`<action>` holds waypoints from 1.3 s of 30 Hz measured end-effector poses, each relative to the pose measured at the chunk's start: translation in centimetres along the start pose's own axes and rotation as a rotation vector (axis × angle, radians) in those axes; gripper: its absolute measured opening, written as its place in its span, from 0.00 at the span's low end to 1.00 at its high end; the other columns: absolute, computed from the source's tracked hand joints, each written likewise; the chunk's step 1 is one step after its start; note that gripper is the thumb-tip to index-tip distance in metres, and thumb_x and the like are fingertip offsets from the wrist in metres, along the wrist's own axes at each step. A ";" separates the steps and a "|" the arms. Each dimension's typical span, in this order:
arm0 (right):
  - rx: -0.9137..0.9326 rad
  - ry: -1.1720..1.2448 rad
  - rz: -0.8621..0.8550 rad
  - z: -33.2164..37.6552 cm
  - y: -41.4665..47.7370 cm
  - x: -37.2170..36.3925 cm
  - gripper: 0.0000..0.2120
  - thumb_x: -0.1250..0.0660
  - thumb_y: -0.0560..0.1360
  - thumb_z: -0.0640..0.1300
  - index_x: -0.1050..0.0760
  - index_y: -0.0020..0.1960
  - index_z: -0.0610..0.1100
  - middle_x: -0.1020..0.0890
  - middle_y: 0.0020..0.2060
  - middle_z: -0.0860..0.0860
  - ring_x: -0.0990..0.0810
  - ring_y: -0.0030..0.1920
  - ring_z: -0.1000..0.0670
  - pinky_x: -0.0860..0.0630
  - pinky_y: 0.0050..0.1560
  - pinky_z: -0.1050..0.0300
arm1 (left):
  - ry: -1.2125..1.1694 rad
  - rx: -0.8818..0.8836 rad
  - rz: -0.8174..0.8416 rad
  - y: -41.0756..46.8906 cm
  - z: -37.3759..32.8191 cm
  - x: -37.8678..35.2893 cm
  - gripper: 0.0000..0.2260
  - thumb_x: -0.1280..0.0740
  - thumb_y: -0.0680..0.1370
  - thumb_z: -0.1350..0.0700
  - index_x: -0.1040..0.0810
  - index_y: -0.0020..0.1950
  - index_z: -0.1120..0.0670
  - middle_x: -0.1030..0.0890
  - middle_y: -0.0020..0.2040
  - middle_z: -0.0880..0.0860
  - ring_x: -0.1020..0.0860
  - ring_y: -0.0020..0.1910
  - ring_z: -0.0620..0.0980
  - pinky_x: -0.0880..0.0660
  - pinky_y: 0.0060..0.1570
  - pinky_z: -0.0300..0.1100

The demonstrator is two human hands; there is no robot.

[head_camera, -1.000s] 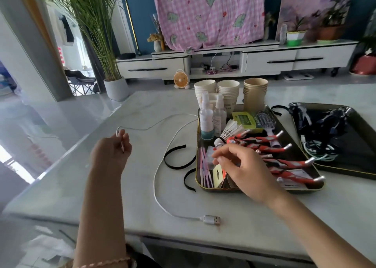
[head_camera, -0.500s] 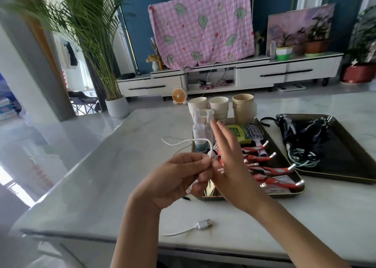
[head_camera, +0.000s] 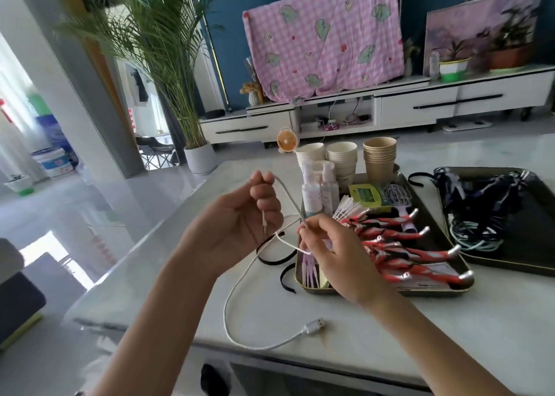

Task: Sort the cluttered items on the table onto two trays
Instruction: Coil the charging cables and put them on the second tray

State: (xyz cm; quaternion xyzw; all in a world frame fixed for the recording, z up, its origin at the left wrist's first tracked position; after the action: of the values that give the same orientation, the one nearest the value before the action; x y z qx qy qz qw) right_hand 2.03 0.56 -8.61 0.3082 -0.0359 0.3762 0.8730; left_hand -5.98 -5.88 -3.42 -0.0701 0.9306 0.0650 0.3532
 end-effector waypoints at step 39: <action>0.266 -0.491 0.317 0.8 -3.6 -10.9 0.15 0.43 0.76 0.50 0.20 0.45 0.44 0.25 0.35 0.51 0.26 0.35 0.51 0.32 0.40 0.62 | 0.309 0.156 -0.382 -6.9 3.7 12.7 0.13 0.47 0.81 0.60 0.24 0.53 0.62 0.24 0.30 0.51 0.26 0.23 0.44 0.25 0.25 0.34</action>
State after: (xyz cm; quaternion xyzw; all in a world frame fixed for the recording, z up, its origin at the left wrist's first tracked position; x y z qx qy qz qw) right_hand -3.13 -8.71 -13.00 0.4918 -0.2437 0.4234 0.7207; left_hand -11.77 -13.09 -15.10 -0.2263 0.9456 -0.0861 0.2173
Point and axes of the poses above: each hand's wrist, its own y-axis towards the middle knuckle, its own x-axis out of the back of the hand, z = x × y, the point moved 8 cm from there along y, towards the middle knuckle
